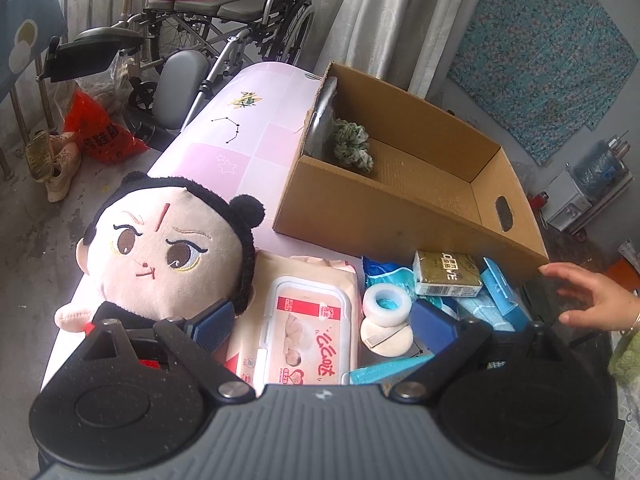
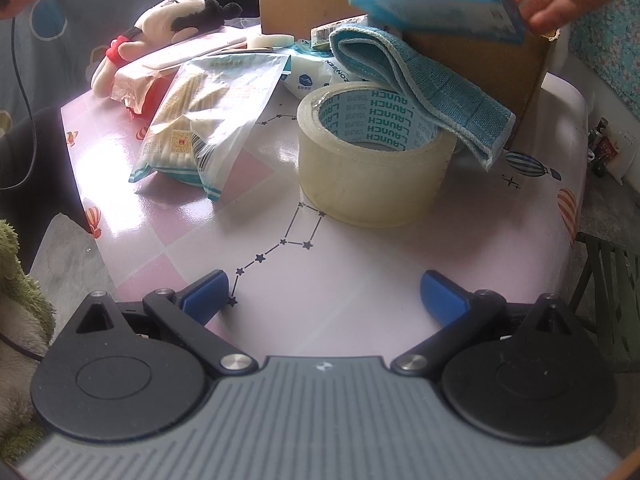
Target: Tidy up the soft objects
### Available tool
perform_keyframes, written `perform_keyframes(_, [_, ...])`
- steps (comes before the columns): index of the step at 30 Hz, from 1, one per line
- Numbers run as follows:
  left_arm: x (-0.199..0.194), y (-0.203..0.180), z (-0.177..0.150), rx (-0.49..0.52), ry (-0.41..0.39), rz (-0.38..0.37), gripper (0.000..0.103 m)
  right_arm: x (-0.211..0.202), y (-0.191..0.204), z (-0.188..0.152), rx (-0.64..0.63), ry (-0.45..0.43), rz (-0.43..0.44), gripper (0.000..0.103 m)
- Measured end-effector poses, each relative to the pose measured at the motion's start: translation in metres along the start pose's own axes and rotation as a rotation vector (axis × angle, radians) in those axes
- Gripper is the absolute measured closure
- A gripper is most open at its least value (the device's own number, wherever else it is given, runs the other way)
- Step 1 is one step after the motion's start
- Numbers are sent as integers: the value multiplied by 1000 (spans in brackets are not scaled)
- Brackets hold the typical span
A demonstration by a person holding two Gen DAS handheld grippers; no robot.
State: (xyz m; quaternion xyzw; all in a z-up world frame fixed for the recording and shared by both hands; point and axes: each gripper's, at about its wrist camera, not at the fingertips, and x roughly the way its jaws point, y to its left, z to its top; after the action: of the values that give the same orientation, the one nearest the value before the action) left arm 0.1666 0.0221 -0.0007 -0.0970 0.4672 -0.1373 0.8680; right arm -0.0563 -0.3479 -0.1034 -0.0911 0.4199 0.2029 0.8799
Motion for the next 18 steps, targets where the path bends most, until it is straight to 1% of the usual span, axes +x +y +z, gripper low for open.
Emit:
perform_keyframes(5, [-8, -11, -3, 19, -24, 6, 7, 0, 0, 0, -1, 1, 0, 1])
perform_keyframes(9, [-10, -11, -5, 4, -30, -4, 7, 0, 0, 0, 0, 0, 0, 1])
perform_keyframes(13, [-17, -14, -7, 5, -46, 13, 7, 0, 0, -1, 1, -3, -1, 1])
perform_keyframes(18, [-25, -18, -16, 2, -44, 16, 7, -1, -1, -2, 4, -8, -3, 1])
